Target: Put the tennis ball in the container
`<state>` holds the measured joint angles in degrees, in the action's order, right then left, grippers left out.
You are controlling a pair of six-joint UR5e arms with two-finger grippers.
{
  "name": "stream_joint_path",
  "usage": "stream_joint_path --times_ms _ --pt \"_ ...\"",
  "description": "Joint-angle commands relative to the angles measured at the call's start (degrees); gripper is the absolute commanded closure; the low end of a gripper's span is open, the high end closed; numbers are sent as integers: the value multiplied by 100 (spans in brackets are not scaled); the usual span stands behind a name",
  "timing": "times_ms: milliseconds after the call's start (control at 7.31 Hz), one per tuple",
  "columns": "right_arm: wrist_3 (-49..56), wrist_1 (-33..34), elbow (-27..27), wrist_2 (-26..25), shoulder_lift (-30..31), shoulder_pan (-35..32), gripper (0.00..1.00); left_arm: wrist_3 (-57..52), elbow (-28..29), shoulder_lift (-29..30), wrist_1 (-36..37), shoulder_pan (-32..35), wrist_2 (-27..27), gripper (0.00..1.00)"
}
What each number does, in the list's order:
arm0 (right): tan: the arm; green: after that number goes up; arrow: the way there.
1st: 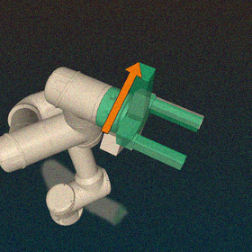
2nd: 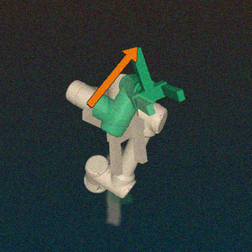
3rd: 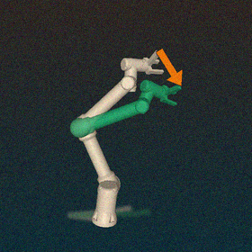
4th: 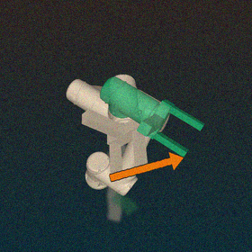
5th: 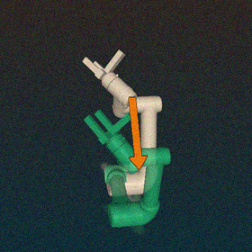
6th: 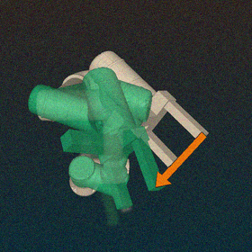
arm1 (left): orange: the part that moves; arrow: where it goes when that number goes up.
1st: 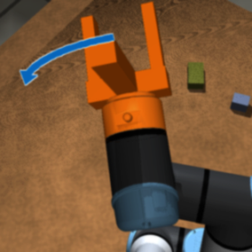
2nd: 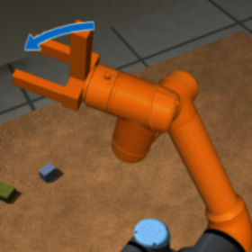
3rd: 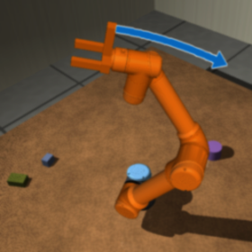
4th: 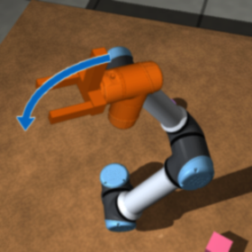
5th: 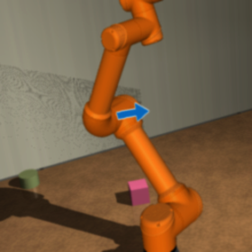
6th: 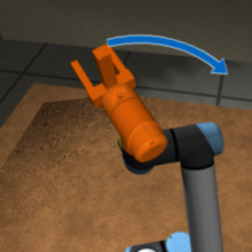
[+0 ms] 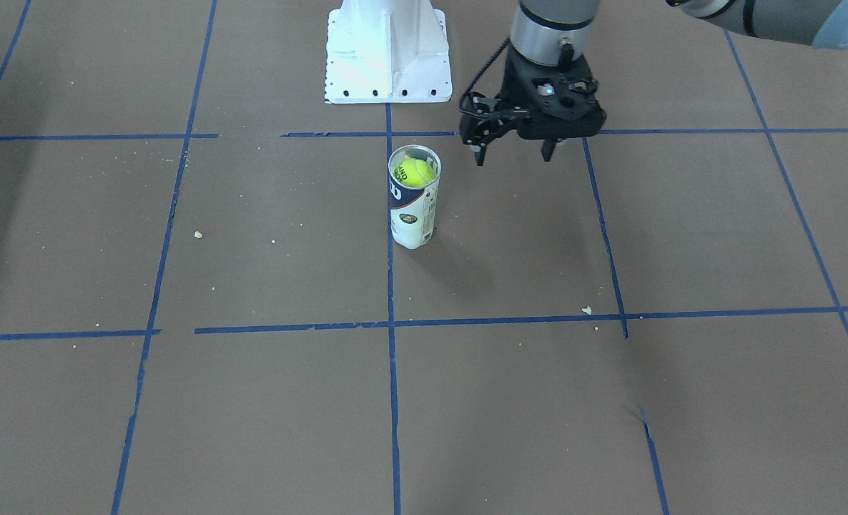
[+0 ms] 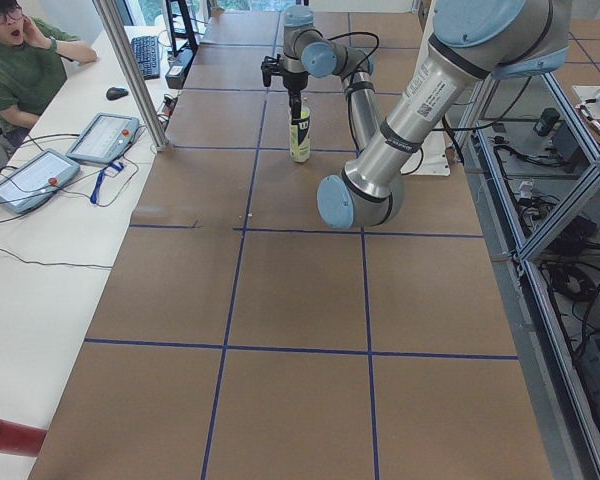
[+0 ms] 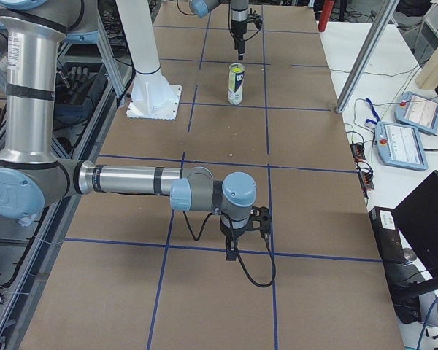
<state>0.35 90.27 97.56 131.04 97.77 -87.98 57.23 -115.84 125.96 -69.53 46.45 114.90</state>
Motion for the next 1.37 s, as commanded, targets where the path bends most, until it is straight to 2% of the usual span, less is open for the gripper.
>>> stream_joint_path --times_ms 0,137,274,411,547,684,821,1095,1232 --pt "0 0 0 0 6 0 0 -2153 200 -1662 -1353 1237 817 0" --pt "0 0 0 0 6 0 0 -3303 680 -2341 -2145 2079 1406 0" --pt "0 0 0 0 6 0 0 -4428 1068 -2704 -2266 2653 1664 0" --pt "0 0 0 0 -3 0 0 -5319 1263 -3082 -2276 3285 1676 0" --pt "0 0 0 0 6 0 0 -5710 1265 -3477 -2241 3718 1632 0" --pt "0 0 0 0 -3 0 0 -5714 1500 -4247 -2310 3731 1606 0" --pt "0 0 9 0 6 0 0 -5732 2007 -4116 -2528 3870 1640 0" --pt "0 0 0 0 -3 0 0 -5784 2083 -4070 -2548 4475 1684 0" --pt "0 0 0 0 6 0 0 -5715 2074 -4079 -2461 4469 1676 0"
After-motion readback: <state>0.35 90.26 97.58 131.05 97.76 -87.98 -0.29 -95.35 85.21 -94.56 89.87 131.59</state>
